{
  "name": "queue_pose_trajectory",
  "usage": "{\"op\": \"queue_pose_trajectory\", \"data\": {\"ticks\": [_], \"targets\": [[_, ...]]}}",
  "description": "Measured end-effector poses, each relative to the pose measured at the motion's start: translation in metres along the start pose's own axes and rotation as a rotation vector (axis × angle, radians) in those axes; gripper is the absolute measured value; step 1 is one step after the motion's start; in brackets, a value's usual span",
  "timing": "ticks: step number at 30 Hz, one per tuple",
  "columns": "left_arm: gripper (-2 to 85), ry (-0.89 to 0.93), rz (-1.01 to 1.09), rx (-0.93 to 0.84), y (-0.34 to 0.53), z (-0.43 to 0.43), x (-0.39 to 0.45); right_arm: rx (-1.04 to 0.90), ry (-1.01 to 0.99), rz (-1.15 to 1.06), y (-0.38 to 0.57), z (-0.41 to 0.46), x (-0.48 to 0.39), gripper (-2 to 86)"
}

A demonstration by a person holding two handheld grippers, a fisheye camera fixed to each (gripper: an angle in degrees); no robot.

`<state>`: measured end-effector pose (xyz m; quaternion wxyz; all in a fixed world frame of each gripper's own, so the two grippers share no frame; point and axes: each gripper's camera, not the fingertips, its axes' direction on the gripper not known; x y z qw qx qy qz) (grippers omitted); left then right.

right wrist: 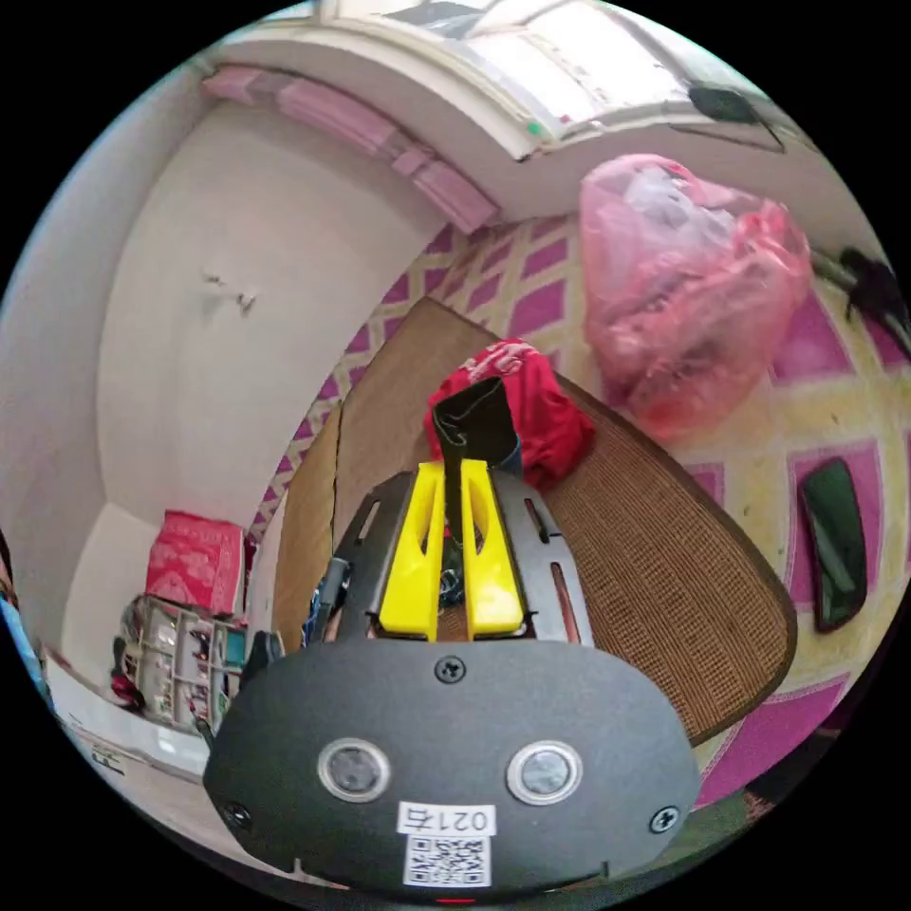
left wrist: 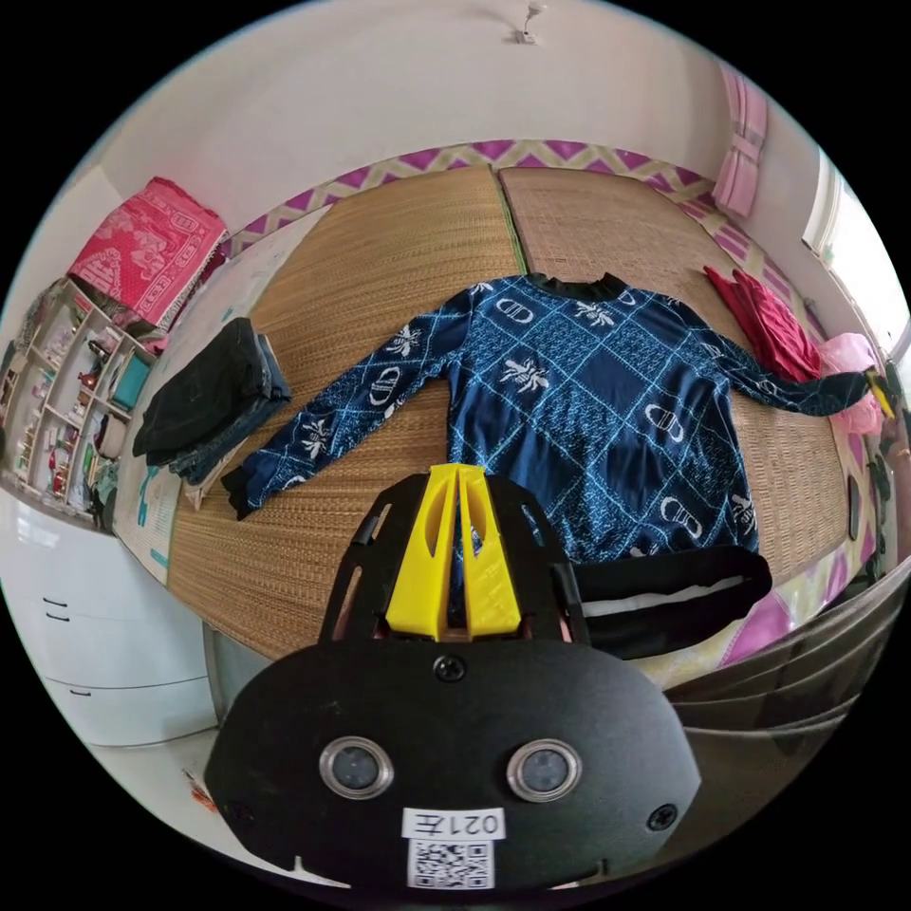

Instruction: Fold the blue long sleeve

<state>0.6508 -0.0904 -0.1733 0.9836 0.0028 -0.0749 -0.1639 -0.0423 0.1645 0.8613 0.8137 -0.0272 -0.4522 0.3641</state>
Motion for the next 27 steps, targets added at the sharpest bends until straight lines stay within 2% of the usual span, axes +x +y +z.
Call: {"op": "queue_pose_trajectory", "data": {"ticks": [7, 9, 15, 18, 21, 24, 27], "targets": [[-0.9, 0.093, 0.017, 0.026, 0.05, 0.05, -0.055, -0.063, -0.06, -0.409, -0.004, 0.058, -0.258, 2.5], [-0.9, 0.111, 0.024, 0.027, 0.061, 0.061, -0.075, -0.108, -0.041, -0.513, 0.011, 0.1, -0.342, 2.6], [-0.9, 0.155, -0.025, 0.015, 0.116, 0.085, -0.156, -0.307, -0.012, -0.749, 0.1, 0.243, -0.519, 2.8], [-0.9, 0.157, -0.049, -0.01, 0.15, 0.096, -0.189, -0.43, 0.1, -0.851, 0.169, 0.333, -0.575, 3.4], [-1.0, 0.15, -0.078, -0.05, 0.179, 0.115, -0.214, -0.586, 0.195, -0.839, 0.23, 0.42, -0.594, 6.1], [-1.0, 0.132, -0.091, -0.112, 0.201, 0.139, -0.228, -0.665, 0.278, -0.932, 0.269, 0.463, -0.612, 9.1], [-0.9, 0.131, -0.124, -0.14, 0.218, 0.161, -0.24, -0.637, 0.222, -0.898, 0.261, 0.45, -0.631, 9.9]]}}
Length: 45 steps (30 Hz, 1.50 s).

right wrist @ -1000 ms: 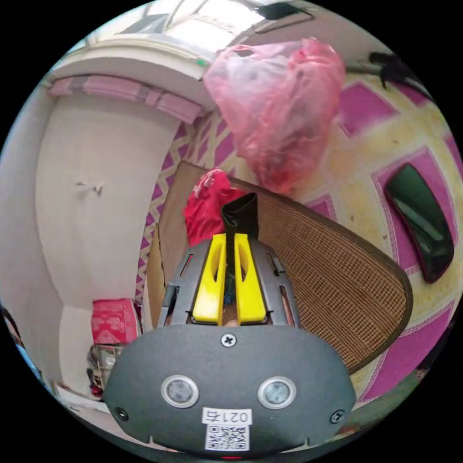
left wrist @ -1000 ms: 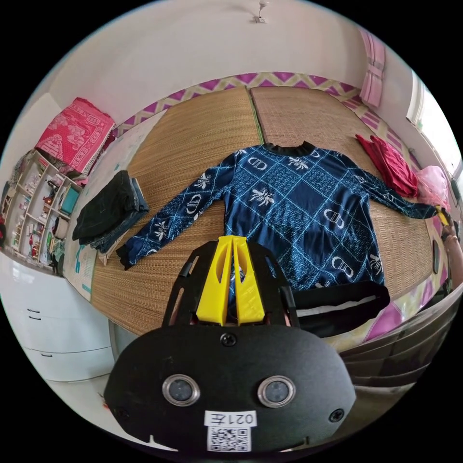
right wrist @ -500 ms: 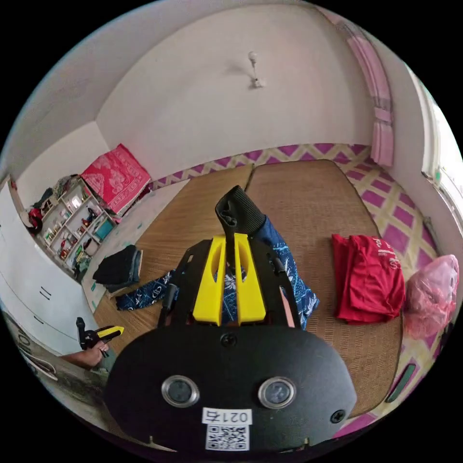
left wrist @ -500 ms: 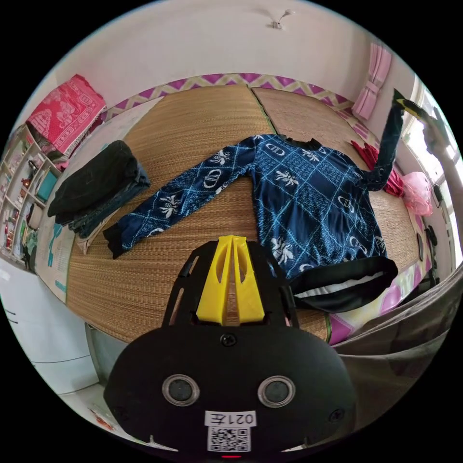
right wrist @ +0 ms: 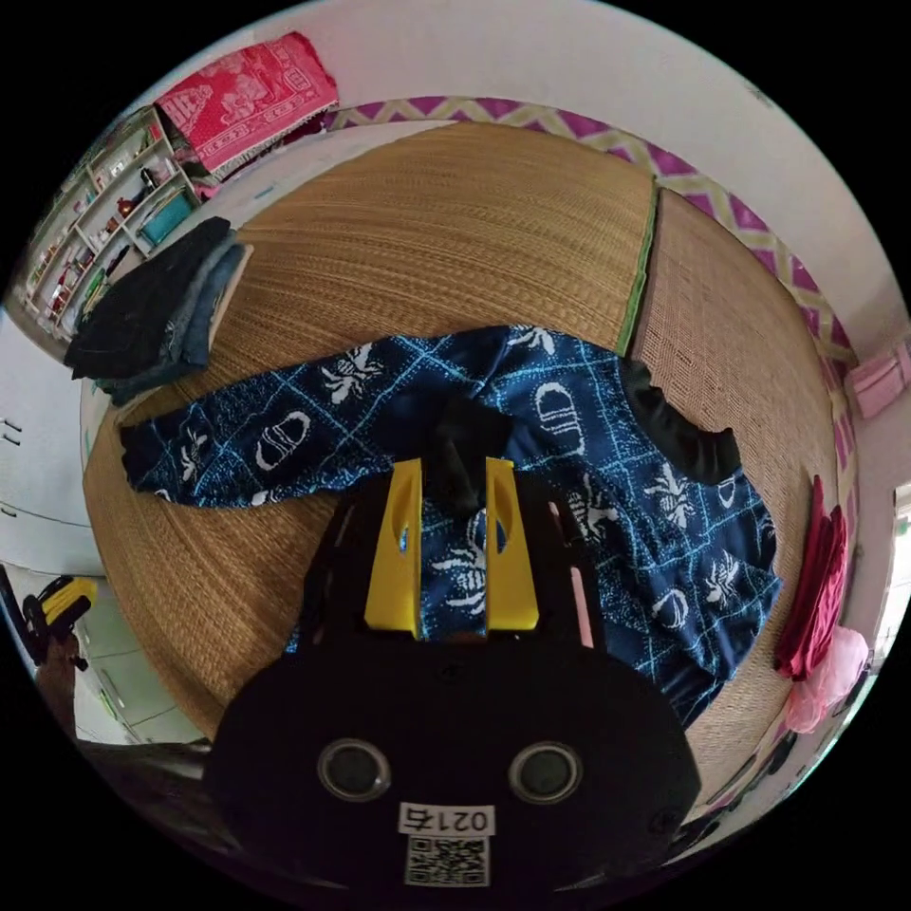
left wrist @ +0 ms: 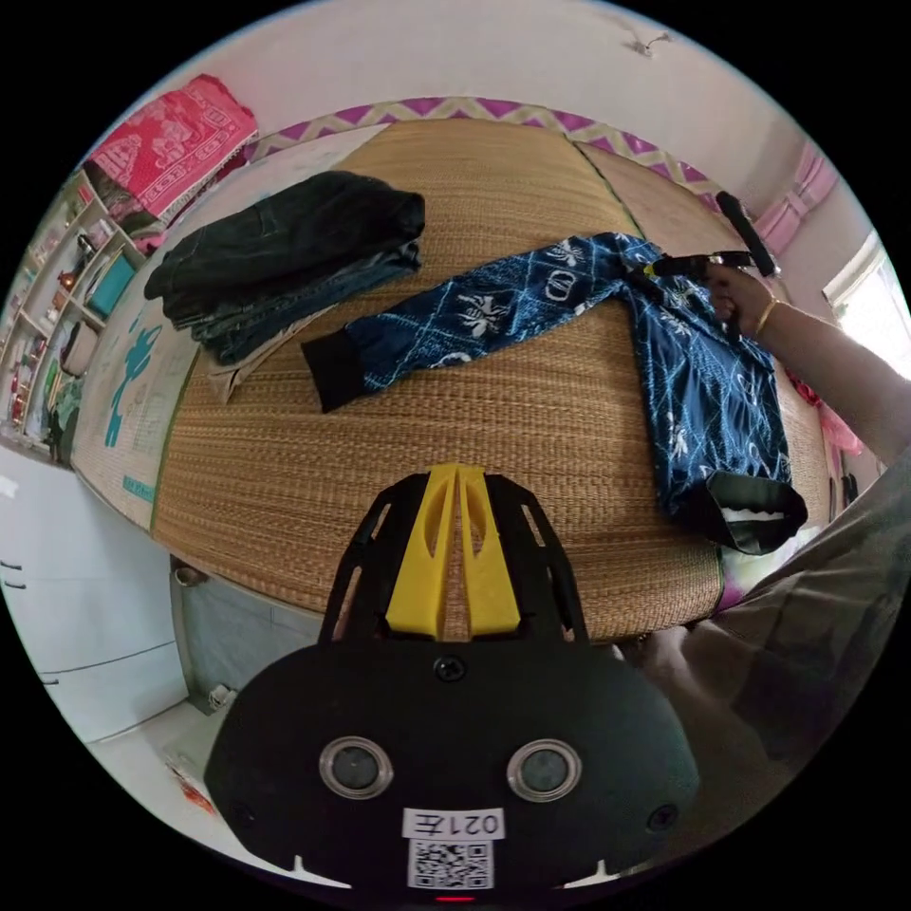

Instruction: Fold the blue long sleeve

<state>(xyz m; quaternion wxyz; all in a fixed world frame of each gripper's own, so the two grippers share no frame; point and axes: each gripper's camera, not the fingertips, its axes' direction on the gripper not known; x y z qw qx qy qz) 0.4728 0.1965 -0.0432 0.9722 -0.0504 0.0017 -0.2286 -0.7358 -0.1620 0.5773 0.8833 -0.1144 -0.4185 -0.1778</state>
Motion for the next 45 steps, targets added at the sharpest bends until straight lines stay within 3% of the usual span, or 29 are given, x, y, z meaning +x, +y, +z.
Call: {"op": "queue_pose_trajectory", "data": {"ticks": [6, 10, 14, 20, 27, 36, 41, 45], "targets": [[-0.7, 0.036, -0.256, 0.022, 0.019, 0.065, -0.047, 0.03, -0.058, 0.12, 0.006, -0.043, 0.039, 5.8], [0.6, 0.29, -0.642, 0.082, 0.056, 0.134, -0.097, 0.003, -0.098, 0.128, 0.015, -0.054, 0.045, 5.5], [9.8, 0.661, -0.938, 0.253, 0.106, 0.21, -0.125, -0.021, -0.159, 0.127, 0.037, -0.072, 0.043, 5.5], [9.2, 0.726, -1.16, 0.399, 0.158, 0.276, -0.146, -0.06, -0.195, 0.186, 0.081, -0.099, 0.058, 5.4], [2.7, 0.756, -1.113, 0.529, 0.158, 0.291, -0.166, -0.058, -0.214, 0.374, 0.146, -0.131, 0.1, 4.5], [-0.9, 0.783, -0.753, 0.742, 0.063, 0.13, -0.108, -0.047, -0.236, 0.529, 0.255, -0.149, 0.155, 0.0], [-0.9, 0.855, -0.351, 0.809, -0.084, -0.006, 0.03, -0.044, -0.265, 0.598, 0.318, -0.151, 0.184, -0.6], [-0.9, 0.883, -0.116, 0.758, -0.17, -0.059, 0.163, -0.024, -0.282, 0.67, 0.375, -0.157, 0.21, -0.7]]}}
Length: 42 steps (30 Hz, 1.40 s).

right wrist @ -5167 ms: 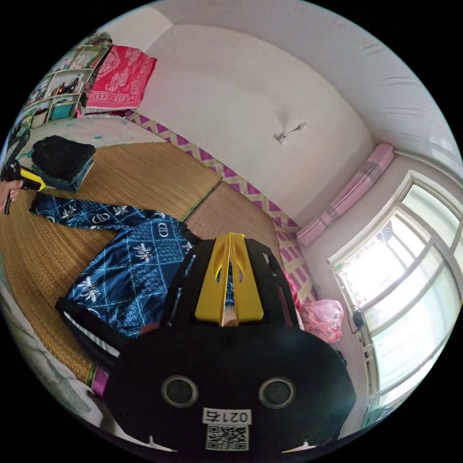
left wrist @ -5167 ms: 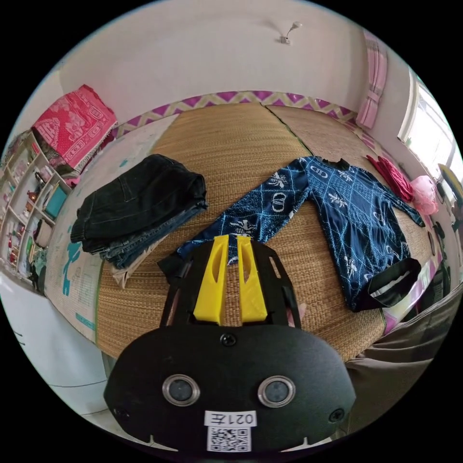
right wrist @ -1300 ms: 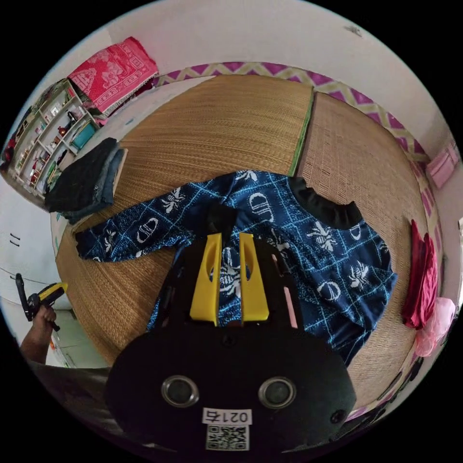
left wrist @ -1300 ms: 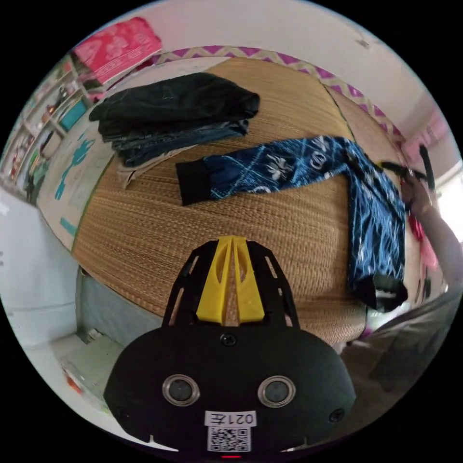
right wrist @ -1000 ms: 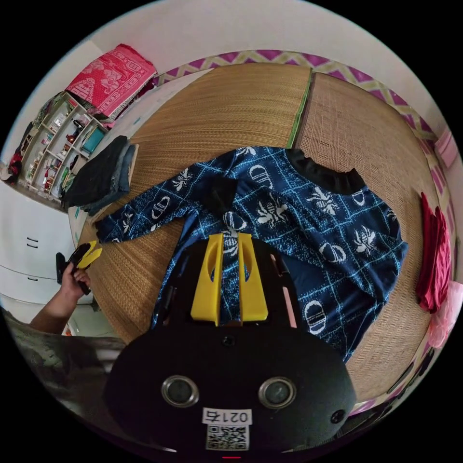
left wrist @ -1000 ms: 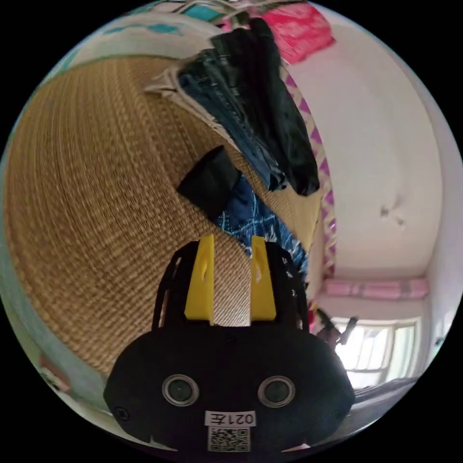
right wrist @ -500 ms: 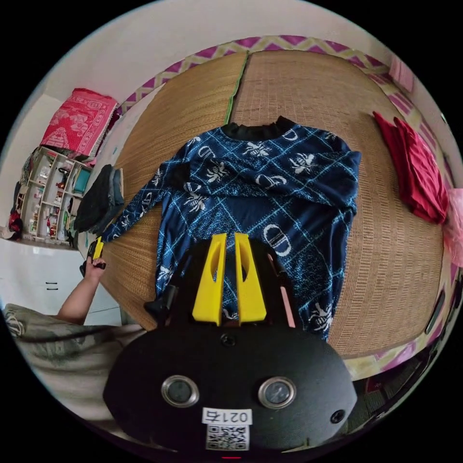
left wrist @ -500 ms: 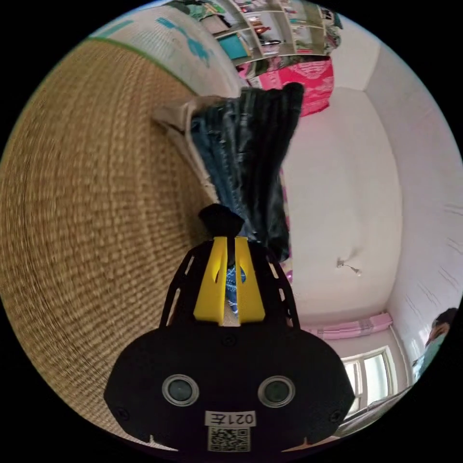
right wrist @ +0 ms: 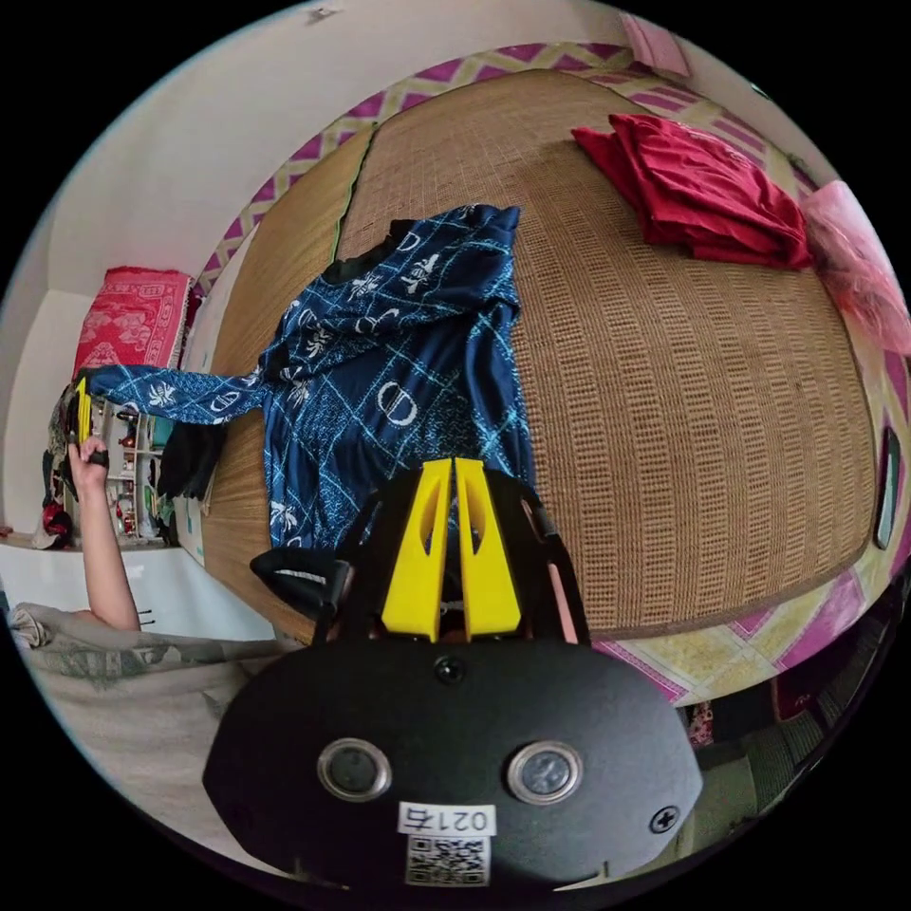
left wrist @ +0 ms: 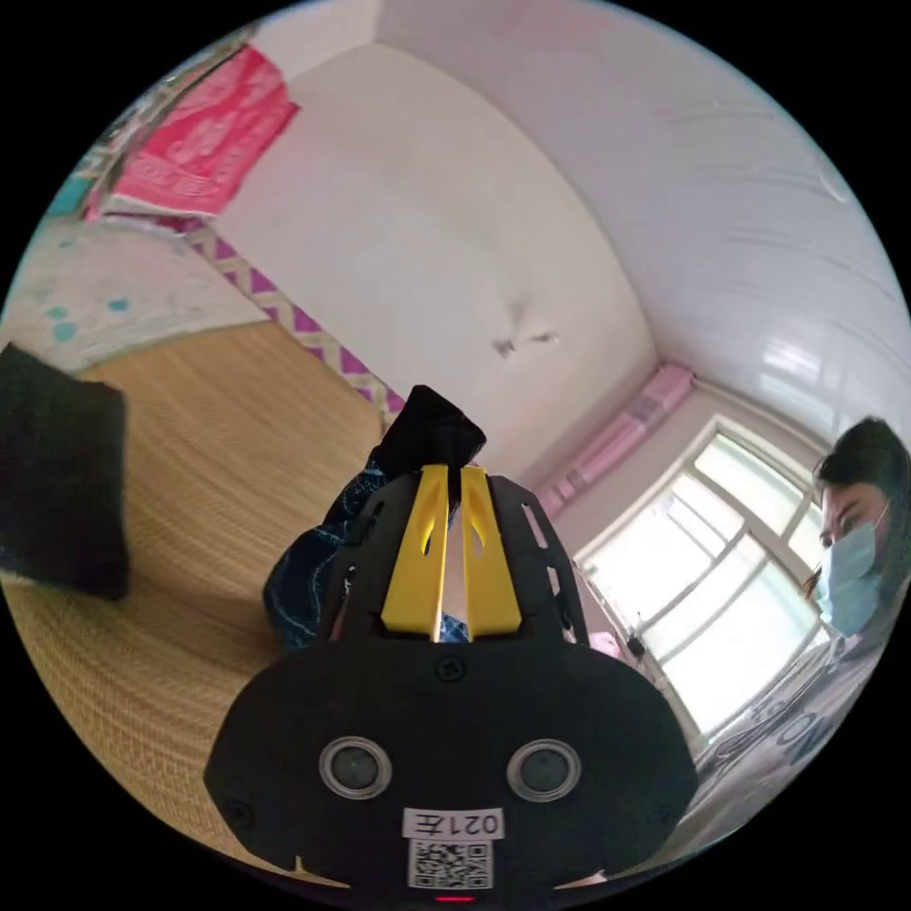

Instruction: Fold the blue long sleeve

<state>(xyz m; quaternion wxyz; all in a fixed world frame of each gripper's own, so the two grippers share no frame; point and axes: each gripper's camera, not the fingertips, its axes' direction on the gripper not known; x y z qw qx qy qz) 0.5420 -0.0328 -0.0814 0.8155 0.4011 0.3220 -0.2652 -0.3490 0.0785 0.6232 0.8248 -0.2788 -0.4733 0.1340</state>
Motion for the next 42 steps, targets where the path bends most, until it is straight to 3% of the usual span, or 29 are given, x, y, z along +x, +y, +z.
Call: {"op": "queue_pose_trajectory", "data": {"ticks": [6, 11, 14, 20, 23, 25, 29, 33, 35, 38, 42], "targets": [[-0.9, 0.104, 0.094, -0.306, 0.042, 0.233, 0.101, 0.023, -0.017, 0.119, 0.046, -0.022, 0.071, -1.0], [-0.8, 0.009, 0.236, -0.684, 0.17, 0.432, 0.128, 0.012, -0.012, 0.202, 0.084, -0.027, 0.111, -1.0], [-0.7, -0.084, 0.32, -0.847, 0.231, 0.504, 0.138, 0.001, -0.015, 0.246, 0.106, -0.027, 0.125, -1.0], [0.4, -0.021, 0.497, -0.817, 0.205, 0.526, 0.193, 0.005, -0.009, 0.285, 0.138, -0.029, 0.138, -1.0], [4.9, -0.039, 0.602, -0.987, 0.224, 0.563, 0.206, -0.033, -0.009, 0.29, 0.143, -0.017, 0.145, -1.0], [7.7, 0.0, 0.539, -1.08, 0.226, 0.578, 0.197, -0.041, -0.016, 0.284, 0.142, -0.012, 0.145, -1.0], [9.1, 0.112, 0.446, -0.935, 0.17, 0.565, 0.204, -0.01, -0.017, 0.242, 0.138, -0.015, 0.135, -1.0], [9.2, 0.091, 0.37, -1.107, 0.177, 0.596, 0.18, -0.029, -0.026, 0.23, 0.139, -0.007, 0.129, -1.0], [8.6, 0.215, 0.302, -0.995, 0.146, 0.583, 0.183, -0.023, -0.025, 0.222, 0.141, -0.007, 0.124, -0.9], [9.2, 0.345, 0.321, -0.964, 0.113, 0.553, 0.196, -0.012, -0.022, 0.202, 0.142, -0.006, 0.117, -0.8], [9.4, 0.353, 0.413, -0.977, 0.082, 0.471, 0.204, -0.021, -0.014, 0.157, 0.137, 0.006, 0.108, 0.4]]}}
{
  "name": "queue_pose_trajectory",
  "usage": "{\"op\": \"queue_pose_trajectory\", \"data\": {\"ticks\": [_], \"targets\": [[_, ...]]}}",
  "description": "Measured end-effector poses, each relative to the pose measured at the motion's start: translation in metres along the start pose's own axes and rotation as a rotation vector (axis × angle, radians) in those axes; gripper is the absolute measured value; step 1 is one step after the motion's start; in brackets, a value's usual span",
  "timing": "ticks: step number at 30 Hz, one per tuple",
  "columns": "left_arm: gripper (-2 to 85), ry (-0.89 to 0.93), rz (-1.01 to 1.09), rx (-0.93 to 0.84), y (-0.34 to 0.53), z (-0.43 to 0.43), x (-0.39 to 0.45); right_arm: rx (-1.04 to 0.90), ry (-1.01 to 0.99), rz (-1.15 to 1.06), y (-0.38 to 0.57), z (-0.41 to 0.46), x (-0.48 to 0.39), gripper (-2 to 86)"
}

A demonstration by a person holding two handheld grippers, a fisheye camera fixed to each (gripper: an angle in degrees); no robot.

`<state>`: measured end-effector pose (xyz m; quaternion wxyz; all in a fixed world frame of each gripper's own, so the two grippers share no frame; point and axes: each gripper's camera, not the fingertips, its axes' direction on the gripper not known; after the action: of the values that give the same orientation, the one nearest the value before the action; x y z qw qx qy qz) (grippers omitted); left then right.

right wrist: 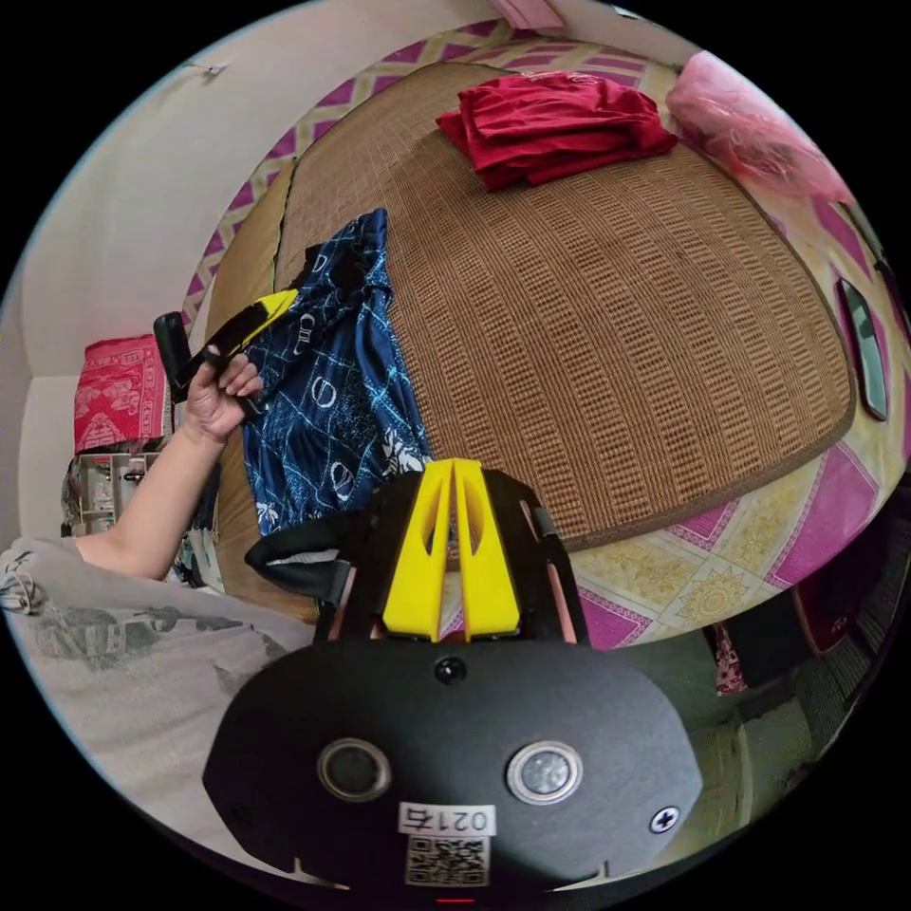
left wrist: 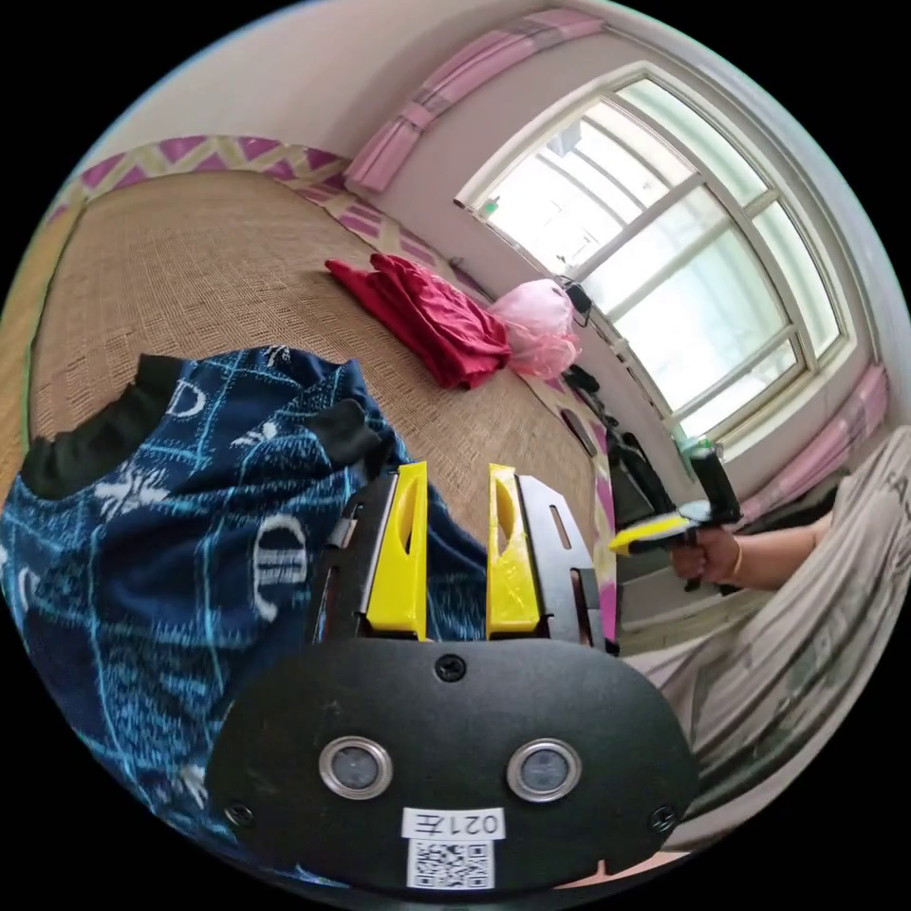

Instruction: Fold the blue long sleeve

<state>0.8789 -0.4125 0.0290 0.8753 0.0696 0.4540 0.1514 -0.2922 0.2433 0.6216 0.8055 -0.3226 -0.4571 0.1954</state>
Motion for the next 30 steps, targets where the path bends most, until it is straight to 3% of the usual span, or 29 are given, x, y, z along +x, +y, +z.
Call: {"op": "queue_pose_trajectory", "data": {"ticks": [3, 8, 11, 14, 19, 22, 26, 30], "targets": [[9.2, -0.092, -0.053, -0.019, 0.072, -0.069, 0.028, -0.026, 0.05, -0.069, -0.003, 0.018, -0.009, 4.2], [6.2, -0.35, -0.57, 0.038, 0.273, -0.193, 0.051, -0.119, -0.044, -0.124, 0.004, 0.05, -0.007, 6.5], [6.1, -0.401, -0.827, 0.055, 0.371, -0.221, 0.065, -0.156, -0.066, -0.124, 0.014, 0.063, 0.002, 6.9], [6.4, -0.372, -0.936, 0.112, 0.418, -0.228, 0.078, -0.181, -0.138, -0.123, 0.023, 0.073, 0.009, 7.2], [7.1, -0.358, -0.917, 0.086, 0.425, -0.216, 0.087, -0.197, -0.207, -0.087, 0.031, 0.091, 0.013, 7.1], [6.8, -0.393, -0.794, 0.08, 0.399, -0.215, 0.106, -0.136, -0.181, -0.221, 0.038, 0.089, -0.017, 6.2], [8.0, -0.5, -0.443, -0.076, 0.338, -0.184, 0.131, -0.112, 0.022, -0.506, 0.044, 0.103, -0.086, 6.7], [10.1, -0.508, -0.34, -0.2, 0.324, -0.151, 0.122, -0.177, 0.203, -0.656, 0.048, 0.138, -0.123, 5.5]]}}
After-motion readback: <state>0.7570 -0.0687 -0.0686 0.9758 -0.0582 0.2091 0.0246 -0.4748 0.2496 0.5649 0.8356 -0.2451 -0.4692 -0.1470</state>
